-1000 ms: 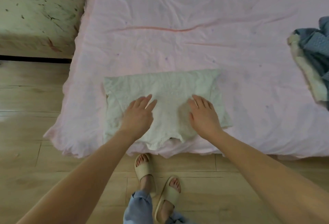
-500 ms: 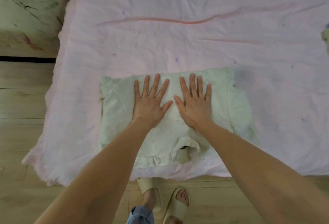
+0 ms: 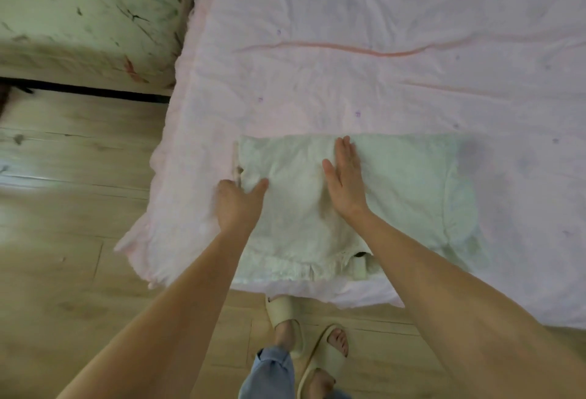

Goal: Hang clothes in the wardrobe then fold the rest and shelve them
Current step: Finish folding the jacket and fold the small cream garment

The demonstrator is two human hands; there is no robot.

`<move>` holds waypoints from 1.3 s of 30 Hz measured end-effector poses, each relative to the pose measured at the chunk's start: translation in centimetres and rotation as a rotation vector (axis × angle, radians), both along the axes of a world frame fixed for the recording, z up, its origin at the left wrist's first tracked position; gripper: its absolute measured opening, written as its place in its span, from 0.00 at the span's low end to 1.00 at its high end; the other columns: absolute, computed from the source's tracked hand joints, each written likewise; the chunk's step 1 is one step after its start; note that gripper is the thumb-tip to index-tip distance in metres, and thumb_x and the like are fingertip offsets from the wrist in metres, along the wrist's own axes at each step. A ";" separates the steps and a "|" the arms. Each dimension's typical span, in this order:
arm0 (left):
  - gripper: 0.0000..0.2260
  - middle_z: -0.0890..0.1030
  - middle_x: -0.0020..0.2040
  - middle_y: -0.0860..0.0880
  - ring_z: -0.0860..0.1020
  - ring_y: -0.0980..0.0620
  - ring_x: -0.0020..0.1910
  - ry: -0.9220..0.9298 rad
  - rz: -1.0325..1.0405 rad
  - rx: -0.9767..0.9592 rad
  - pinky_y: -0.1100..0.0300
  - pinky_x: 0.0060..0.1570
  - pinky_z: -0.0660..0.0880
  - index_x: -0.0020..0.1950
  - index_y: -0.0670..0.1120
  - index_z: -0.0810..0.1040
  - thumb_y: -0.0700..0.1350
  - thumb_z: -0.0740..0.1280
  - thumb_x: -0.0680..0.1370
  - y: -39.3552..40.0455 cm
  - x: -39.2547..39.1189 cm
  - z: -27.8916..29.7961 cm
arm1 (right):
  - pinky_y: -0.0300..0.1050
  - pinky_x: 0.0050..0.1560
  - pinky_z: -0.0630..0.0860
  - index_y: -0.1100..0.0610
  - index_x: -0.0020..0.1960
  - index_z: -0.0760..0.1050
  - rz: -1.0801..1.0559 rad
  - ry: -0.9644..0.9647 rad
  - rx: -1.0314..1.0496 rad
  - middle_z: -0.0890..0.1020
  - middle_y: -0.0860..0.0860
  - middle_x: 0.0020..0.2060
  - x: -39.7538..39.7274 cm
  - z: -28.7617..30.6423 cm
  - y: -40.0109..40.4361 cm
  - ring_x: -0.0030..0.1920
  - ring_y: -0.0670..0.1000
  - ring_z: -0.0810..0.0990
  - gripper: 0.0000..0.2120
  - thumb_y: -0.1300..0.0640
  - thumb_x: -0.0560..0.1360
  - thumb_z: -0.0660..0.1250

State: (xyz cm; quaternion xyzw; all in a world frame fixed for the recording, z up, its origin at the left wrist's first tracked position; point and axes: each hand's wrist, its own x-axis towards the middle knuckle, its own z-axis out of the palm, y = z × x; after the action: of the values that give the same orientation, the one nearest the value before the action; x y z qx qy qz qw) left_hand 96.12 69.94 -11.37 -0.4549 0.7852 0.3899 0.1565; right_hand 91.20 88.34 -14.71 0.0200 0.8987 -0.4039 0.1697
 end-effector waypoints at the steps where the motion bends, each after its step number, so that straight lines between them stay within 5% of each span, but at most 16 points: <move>1: 0.33 0.76 0.62 0.41 0.75 0.41 0.60 -0.021 0.020 0.079 0.51 0.58 0.73 0.66 0.38 0.69 0.60 0.71 0.72 -0.5 0.1 -0.3 | 0.43 0.76 0.38 0.57 0.78 0.48 0.018 -0.034 0.006 0.46 0.50 0.78 -0.4 -0.3 0.0 0.77 0.47 0.41 0.27 0.49 0.83 0.50; 7: 0.21 0.80 0.55 0.47 0.79 0.47 0.52 0.103 0.063 0.439 0.55 0.52 0.76 0.63 0.41 0.76 0.52 0.71 0.75 0.8 -0.4 0.7 | 0.40 0.76 0.41 0.53 0.78 0.49 -0.049 -0.151 -0.164 0.47 0.45 0.78 -0.1 1.6 0.4 0.77 0.43 0.45 0.25 0.49 0.84 0.50; 10: 0.19 0.81 0.58 0.46 0.80 0.46 0.54 0.162 0.050 0.596 0.50 0.57 0.77 0.65 0.44 0.75 0.49 0.70 0.76 1.9 -0.3 1.9 | 0.30 0.71 0.48 0.49 0.78 0.50 -0.161 -0.227 -0.338 0.53 0.37 0.75 4.6 3.1 0.8 0.72 0.33 0.51 0.25 0.47 0.83 0.50; 12: 0.18 0.81 0.57 0.47 0.80 0.47 0.54 0.176 0.040 0.632 0.50 0.56 0.78 0.65 0.46 0.74 0.48 0.69 0.77 2.6 -0.3 2.7 | 0.32 0.72 0.47 0.50 0.78 0.50 -0.183 -0.299 -0.379 0.52 0.39 0.75 8.9 2.8 1.8 0.72 0.35 0.51 0.25 0.49 0.83 0.50; 15: 0.20 0.80 0.59 0.48 0.80 0.47 0.55 0.201 0.002 0.611 0.49 0.57 0.78 0.68 0.47 0.72 0.48 0.69 0.77 3.8 -0.1 3.3 | 0.41 0.76 0.46 0.52 0.78 0.50 -0.148 -0.408 -0.398 0.50 0.43 0.77 11.8 0.8 3.1 0.75 0.39 0.49 0.25 0.48 0.83 0.50; 19: 0.22 0.79 0.60 0.49 0.79 0.48 0.57 0.265 -0.098 0.501 0.48 0.59 0.76 0.70 0.47 0.69 0.47 0.68 0.77 6.1 0.3 4.8 | 0.47 0.73 0.62 0.51 0.70 0.70 -0.365 -0.583 -0.561 0.72 0.46 0.68 9.3 0.8 4.3 0.68 0.46 0.70 0.30 0.34 0.75 0.60; 23: 0.18 0.79 0.56 0.49 0.79 0.49 0.52 0.306 -0.195 0.398 0.51 0.53 0.78 0.67 0.46 0.68 0.45 0.65 0.78 8.9 0.7 7.0 | 0.46 0.70 0.65 0.56 0.66 0.74 -0.500 -0.649 -0.537 0.76 0.51 0.65 12.5 1.5 6.5 0.64 0.50 0.74 0.22 0.43 0.80 0.57; 26: 0.17 0.79 0.56 0.48 0.79 0.48 0.53 0.314 -0.277 0.346 0.49 0.55 0.77 0.66 0.47 0.69 0.45 0.65 0.78 11.0 0.9 8.4 | 0.41 0.67 0.64 0.54 0.68 0.72 -0.330 -0.731 -0.471 0.74 0.49 0.67 16.9 2.4 8.6 0.65 0.49 0.72 0.21 0.46 0.83 0.52; 28: 0.18 0.79 0.58 0.48 0.79 0.46 0.54 0.321 -0.357 0.313 0.47 0.57 0.77 0.67 0.47 0.68 0.45 0.66 0.77 12.8 1.0 9.5 | 0.43 0.64 0.68 0.57 0.67 0.72 -0.355 -0.723 -0.461 0.76 0.54 0.64 17.0 3.4 10.6 0.64 0.53 0.74 0.22 0.44 0.82 0.52; 31: 0.26 0.78 0.60 0.45 0.78 0.43 0.57 0.312 -0.511 0.238 0.48 0.57 0.76 0.72 0.47 0.62 0.45 0.66 0.77 16.0 1.2 10.4 | 0.42 0.52 0.77 0.66 0.62 0.74 -0.629 -0.642 -0.752 0.80 0.61 0.56 14.8 6.7 13.0 0.53 0.56 0.81 0.25 0.46 0.83 0.52; 35: 0.36 0.76 0.64 0.42 0.77 0.43 0.58 0.284 -0.743 0.198 0.61 0.49 0.70 0.79 0.47 0.48 0.42 0.66 0.77 21.5 1.1 11.6 | 0.44 0.56 0.77 0.59 0.60 0.75 -0.719 -0.450 -0.967 0.82 0.57 0.55 10.8 11.6 17.0 0.54 0.52 0.82 0.21 0.44 0.81 0.55; 39: 0.39 0.75 0.66 0.47 0.77 0.47 0.60 0.260 -0.888 0.283 0.65 0.48 0.70 0.79 0.52 0.47 0.41 0.67 0.75 26.0 0.5 11.0 | 0.44 0.50 0.77 0.56 0.61 0.76 -0.686 -0.458 -0.885 0.83 0.52 0.51 7.4 13.6 20.2 0.47 0.50 0.82 0.20 0.42 0.79 0.59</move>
State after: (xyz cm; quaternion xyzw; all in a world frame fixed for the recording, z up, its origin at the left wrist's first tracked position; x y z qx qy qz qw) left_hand 96.58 95.97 -0.32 0.0025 0.8558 0.4422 0.2685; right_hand 98.61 108.57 -1.15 0.3227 0.5281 -0.7567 0.2109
